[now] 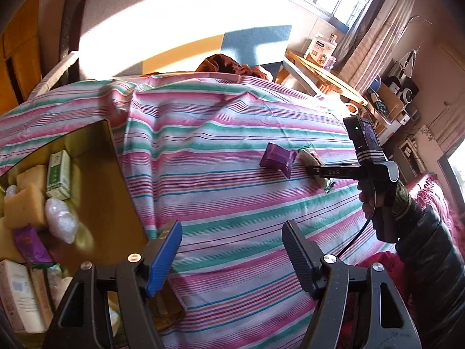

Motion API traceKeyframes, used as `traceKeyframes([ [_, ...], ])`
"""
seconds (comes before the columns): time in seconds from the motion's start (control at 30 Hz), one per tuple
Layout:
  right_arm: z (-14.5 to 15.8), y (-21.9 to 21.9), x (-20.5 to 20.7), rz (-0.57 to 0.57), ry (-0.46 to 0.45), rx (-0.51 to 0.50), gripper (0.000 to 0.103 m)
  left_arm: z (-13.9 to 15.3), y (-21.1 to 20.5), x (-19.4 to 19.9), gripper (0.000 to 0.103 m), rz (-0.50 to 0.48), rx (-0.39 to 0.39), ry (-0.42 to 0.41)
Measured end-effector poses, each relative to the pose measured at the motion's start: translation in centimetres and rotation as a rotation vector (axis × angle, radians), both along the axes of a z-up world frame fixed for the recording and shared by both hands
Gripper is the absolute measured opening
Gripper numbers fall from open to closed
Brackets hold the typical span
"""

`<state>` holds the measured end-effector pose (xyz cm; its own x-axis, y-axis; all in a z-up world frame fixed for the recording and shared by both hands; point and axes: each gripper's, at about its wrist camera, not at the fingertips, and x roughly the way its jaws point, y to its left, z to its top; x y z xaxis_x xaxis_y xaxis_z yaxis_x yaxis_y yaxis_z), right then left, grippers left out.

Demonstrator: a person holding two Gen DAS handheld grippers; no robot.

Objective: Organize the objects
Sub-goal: 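Grasp the second cracker packet with the right tool while the left tool moves to the purple packet, then close the left tool on the second purple packet while the right tool holds the cracker packet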

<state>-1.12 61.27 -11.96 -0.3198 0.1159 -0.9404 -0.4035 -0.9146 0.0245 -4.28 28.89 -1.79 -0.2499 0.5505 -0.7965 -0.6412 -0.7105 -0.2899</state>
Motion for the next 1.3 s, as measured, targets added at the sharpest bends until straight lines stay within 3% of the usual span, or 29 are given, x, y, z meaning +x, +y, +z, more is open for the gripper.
traceKeyframes([
  [0.2, -0.1, 0.1, 0.9, -0.036, 0.02, -0.038, 0.045, -2.5, 5.3, -1.0, 0.07, -0.019, 0.011, -0.168],
  [0.4, -0.1, 0.1, 0.8, -0.024, 0.009, -0.039, 0.045, -6.1, 9.5, -3.6, 0.068, 0.058, 0.055, -0.399],
  [0.63, -0.1, 0.2, 0.9, -0.008, 0.005, -0.042, 0.045, -8.2, 13.8, -5.8, 0.067, 0.172, 0.088, -0.481],
  [0.8, -0.1, 0.1, 0.7, 0.001, 0.002, -0.038, 0.045, -9.3, 15.6, -7.4, 0.07, 0.262, 0.09, -0.51],
  [1.03, -0.2, 0.0, 0.4, -0.001, 0.0, -0.04, 0.046, -9.7, 17.5, -8.7, 0.072, 0.311, 0.063, -0.475],
  [1.13, -0.1, 0.0, 0.4, 0.003, -0.002, -0.039, 0.046, -9.7, 18.6, -8.8, 0.071, 0.307, 0.037, -0.434],
  [1.3, -0.2, -0.2, 0.2, 0.01, -0.006, -0.037, 0.046, -9.5, 20.0, -8.1, 0.068, 0.191, -0.058, -0.329],
])
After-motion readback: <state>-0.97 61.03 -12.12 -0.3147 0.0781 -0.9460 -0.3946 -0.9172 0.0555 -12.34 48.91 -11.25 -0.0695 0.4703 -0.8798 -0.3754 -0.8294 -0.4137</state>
